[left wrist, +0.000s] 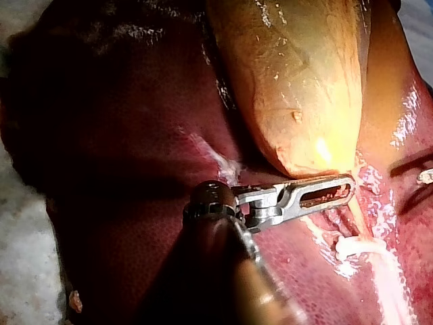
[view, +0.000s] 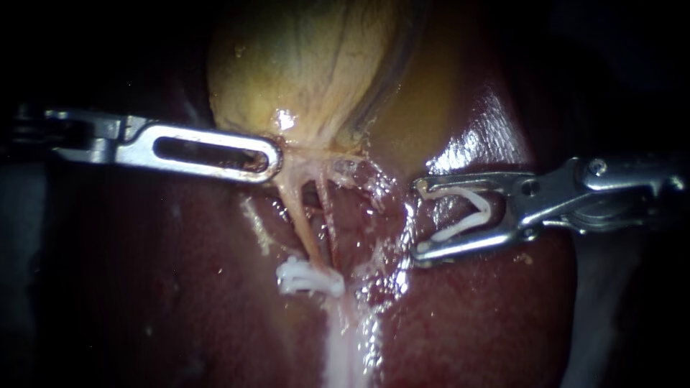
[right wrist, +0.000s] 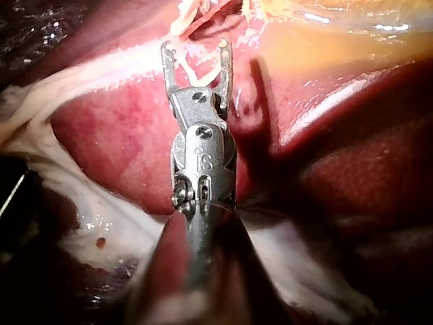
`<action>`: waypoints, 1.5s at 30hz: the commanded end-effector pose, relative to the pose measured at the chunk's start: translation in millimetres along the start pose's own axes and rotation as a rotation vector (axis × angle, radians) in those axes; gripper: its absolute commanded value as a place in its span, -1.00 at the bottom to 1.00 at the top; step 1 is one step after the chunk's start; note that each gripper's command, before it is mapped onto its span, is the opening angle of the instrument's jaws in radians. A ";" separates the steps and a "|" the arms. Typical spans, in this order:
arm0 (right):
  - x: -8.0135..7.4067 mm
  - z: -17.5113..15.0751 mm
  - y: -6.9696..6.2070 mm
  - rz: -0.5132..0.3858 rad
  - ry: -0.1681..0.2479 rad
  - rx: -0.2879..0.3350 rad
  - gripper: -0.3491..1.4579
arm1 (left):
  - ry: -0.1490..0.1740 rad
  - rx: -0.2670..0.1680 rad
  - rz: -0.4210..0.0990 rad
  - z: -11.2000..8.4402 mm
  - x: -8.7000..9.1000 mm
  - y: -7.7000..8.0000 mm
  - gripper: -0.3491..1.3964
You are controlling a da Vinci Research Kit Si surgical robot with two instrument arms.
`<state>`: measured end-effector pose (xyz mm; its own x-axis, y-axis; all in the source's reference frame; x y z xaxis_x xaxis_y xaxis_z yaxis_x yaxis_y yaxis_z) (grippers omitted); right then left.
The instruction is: Clipping third clip left tube
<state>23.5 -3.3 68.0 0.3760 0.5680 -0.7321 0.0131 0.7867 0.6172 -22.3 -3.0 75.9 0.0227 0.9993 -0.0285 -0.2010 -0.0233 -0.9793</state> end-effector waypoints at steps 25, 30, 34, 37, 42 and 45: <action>0.3 10.5 1.2 -0.005 0.000 0.021 -0.06 | 0.002 0.001 0.000 0.0 -0.2 0.4 -1.00; -0.5 11.6 1.8 0.003 -0.006 0.023 -0.06 | 0.004 0.000 0.000 0.0 -0.3 0.5 -1.00; -1.2 12.5 2.1 0.011 -0.015 0.028 -0.06 | 0.005 0.000 0.000 0.0 -0.4 0.7 -1.00; -1.5 13.4 2.1 0.014 -0.019 0.037 -0.06 | 0.007 -0.002 -0.001 0.1 -0.4 0.8 -1.00; -1.6 15.1 2.2 0.022 -0.020 0.048 -0.06 | 0.007 -0.002 0.005 0.1 -0.4 0.9 -1.00; -1.5 15.8 2.2 0.025 -0.020 0.053 -0.06 | 0.008 -0.002 0.005 0.1 -0.5 1.0 -1.00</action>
<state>37.9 -6.2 75.1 0.3954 0.5863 -0.7071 0.0504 0.7548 0.6540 -22.6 -3.5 75.0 0.0299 0.9990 -0.0340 -0.1984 -0.0274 -0.9797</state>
